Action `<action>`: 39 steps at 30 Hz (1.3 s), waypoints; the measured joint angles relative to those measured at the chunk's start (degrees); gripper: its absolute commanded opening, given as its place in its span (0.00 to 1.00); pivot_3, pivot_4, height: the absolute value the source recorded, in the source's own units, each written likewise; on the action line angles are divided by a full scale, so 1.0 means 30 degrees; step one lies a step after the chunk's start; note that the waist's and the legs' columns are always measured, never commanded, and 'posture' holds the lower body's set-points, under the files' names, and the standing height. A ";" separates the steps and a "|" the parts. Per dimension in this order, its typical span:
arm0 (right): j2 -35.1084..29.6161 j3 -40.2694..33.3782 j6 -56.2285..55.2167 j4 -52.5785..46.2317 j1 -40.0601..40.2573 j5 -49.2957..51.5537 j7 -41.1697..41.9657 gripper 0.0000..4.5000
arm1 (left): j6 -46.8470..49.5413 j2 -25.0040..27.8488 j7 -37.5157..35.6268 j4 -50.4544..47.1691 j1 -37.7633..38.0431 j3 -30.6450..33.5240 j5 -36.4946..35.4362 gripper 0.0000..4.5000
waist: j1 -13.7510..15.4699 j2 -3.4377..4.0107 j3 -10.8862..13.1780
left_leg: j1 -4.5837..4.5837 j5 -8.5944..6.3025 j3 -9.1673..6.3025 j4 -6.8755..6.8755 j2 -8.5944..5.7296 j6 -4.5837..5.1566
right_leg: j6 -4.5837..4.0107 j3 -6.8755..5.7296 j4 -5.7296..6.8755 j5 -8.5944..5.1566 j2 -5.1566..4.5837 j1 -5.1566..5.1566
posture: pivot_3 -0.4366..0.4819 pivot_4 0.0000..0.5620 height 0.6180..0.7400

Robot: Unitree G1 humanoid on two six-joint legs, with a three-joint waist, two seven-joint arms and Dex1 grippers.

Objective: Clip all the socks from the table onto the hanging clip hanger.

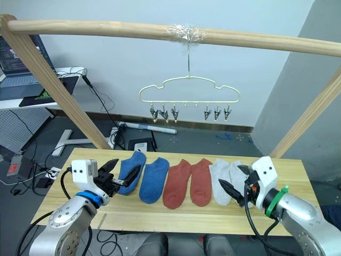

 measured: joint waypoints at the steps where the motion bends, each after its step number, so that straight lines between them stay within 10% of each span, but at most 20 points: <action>1: -0.0169 -0.0007 0.0194 0.0011 -0.0628 0.0227 0.0054 1.00 | 0.0176 0.0001 0.0002 0.0016 -0.0359 -0.0155 -0.0001 0.99 | 0.0003 0.0000 0.0000 | -0.0002 0.0000 -0.0003 0.0000 -0.0001 0.0000 | 0.0004 -0.0001 -0.0001 0.0003 0.0001 0.0001 | 0.47 0.28 1.00; 8: -0.0966 0.0025 0.1380 0.0492 -0.4214 0.1894 0.0554 1.00 | 0.1518 -0.0077 0.0261 0.0640 -0.2744 -0.0589 -0.0302 0.99 | 0.0004 -0.0003 -0.0003 | 0.0000 0.0001 -0.0013 0.0006 -0.0002 0.0001 | 0.0020 -0.0006 0.0009 0.0018 0.0005 0.0009 | 0.47 0.28 1.00; 15: -0.1561 0.0247 0.2239 0.0540 -0.6345 0.3850 0.1356 1.00 | 0.2005 -0.0138 0.0752 0.1696 -0.4744 -0.0693 -0.0330 0.59 | -0.0003 -0.0003 -0.0003 | -0.0002 0.0002 -0.0022 0.0006 -0.0001 0.0003 | 0.0031 -0.0010 0.0015 0.0027 0.0011 0.0010 | 0.47 0.29 1.00; 35: -0.2402 0.1228 0.2709 0.1409 -1.0849 0.6259 0.1896 1.00 | -0.0559 -0.1242 0.2348 0.6020 -0.9176 -0.2543 0.3049 0.59 | 0.0031 0.0002 0.0014 | -0.0020 0.0004 -0.0034 0.0007 -0.0002 0.0007 | 0.0036 -0.0017 0.0009 0.0041 0.0013 0.0006 | 0.47 0.34 1.00; 39: -0.2408 0.1445 0.2803 0.1393 -1.0911 0.6594 0.1706 1.00 | -0.0954 -0.1798 0.2503 0.6221 -0.9226 -0.2871 0.3290 0.41 | 0.0026 0.0004 0.0022 | -0.0021 0.0004 -0.0038 0.0007 -0.0001 0.0007 | 0.0036 -0.0020 0.0014 0.0041 0.0013 0.0006 | 0.46 0.35 1.00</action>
